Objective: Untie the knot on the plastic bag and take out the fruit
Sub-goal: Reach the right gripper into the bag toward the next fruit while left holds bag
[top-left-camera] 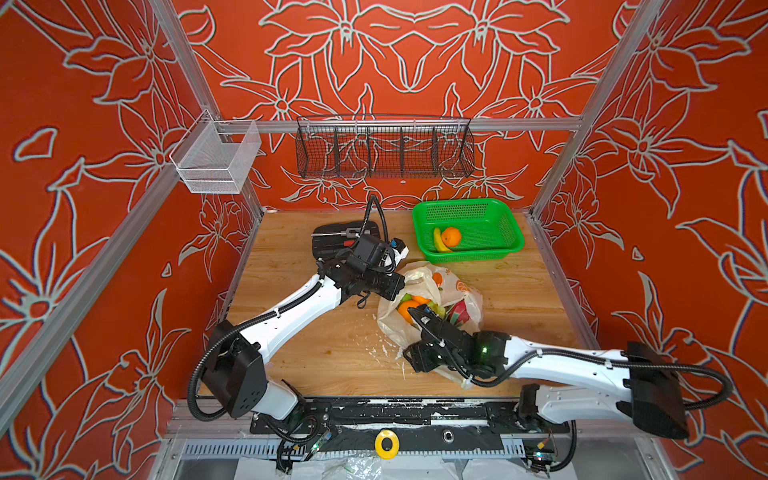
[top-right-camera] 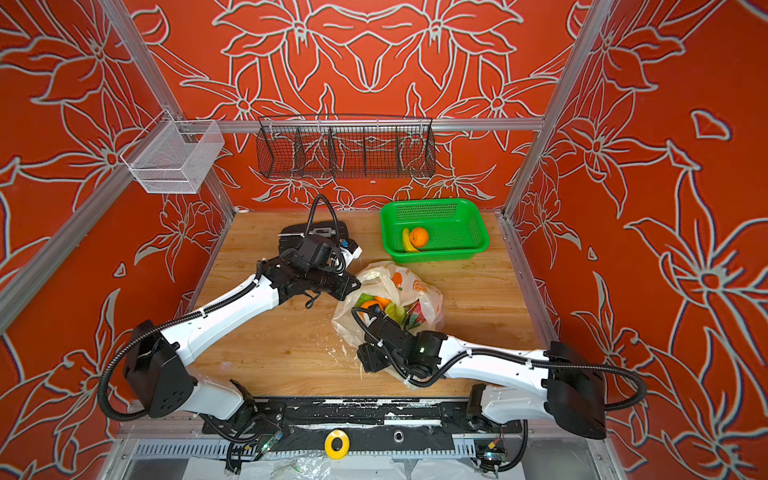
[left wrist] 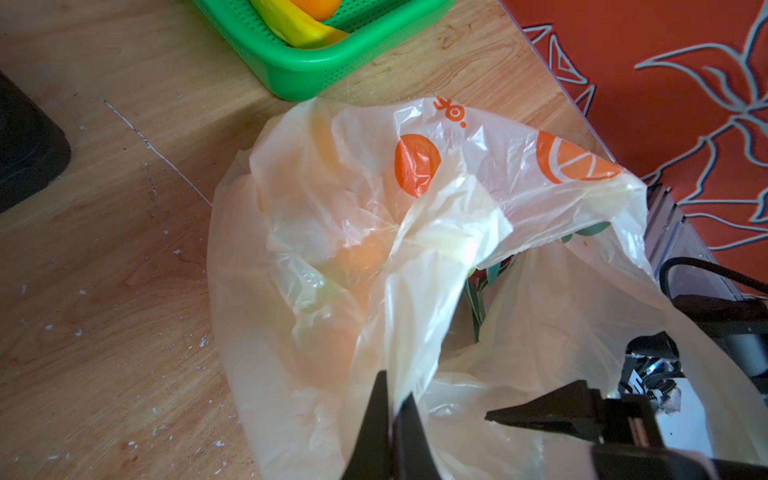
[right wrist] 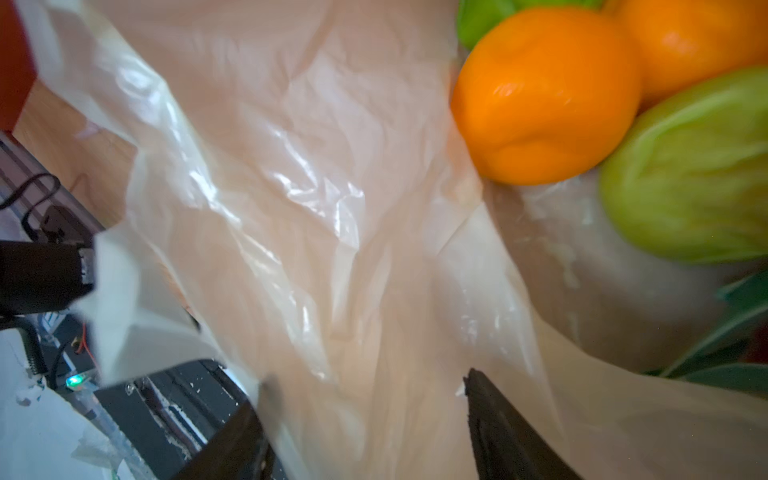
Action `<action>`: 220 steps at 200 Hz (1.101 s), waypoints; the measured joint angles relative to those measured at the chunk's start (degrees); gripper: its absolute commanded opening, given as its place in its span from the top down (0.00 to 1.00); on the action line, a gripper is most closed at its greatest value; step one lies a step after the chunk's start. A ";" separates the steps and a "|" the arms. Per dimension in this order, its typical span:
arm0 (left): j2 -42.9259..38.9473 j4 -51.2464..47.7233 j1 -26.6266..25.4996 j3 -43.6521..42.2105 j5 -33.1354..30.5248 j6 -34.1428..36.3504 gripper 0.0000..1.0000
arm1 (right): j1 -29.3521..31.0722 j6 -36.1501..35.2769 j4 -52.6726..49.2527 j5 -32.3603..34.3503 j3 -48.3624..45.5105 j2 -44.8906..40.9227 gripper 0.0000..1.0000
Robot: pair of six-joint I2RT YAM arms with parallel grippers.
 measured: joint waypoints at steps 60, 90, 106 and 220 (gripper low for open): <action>-1.14 0.13 0.00 0.00 -0.37 -0.13 1.00 | -5.33 1.86 -2.40 10.16 3.34 -1.57 0.26; -1.16 0.15 0.02 0.00 -0.37 -0.11 1.00 | -10.14 2.99 -3.28 12.33 3.34 -1.49 0.28; -1.16 0.15 0.02 0.00 -0.39 -0.11 1.00 | -11.63 2.69 -3.87 12.35 3.56 -1.03 0.30; -1.18 0.09 0.39 0.00 -0.35 -0.17 1.00 | 0.52 2.43 9.35 -10.29 -7.72 7.67 0.22</action>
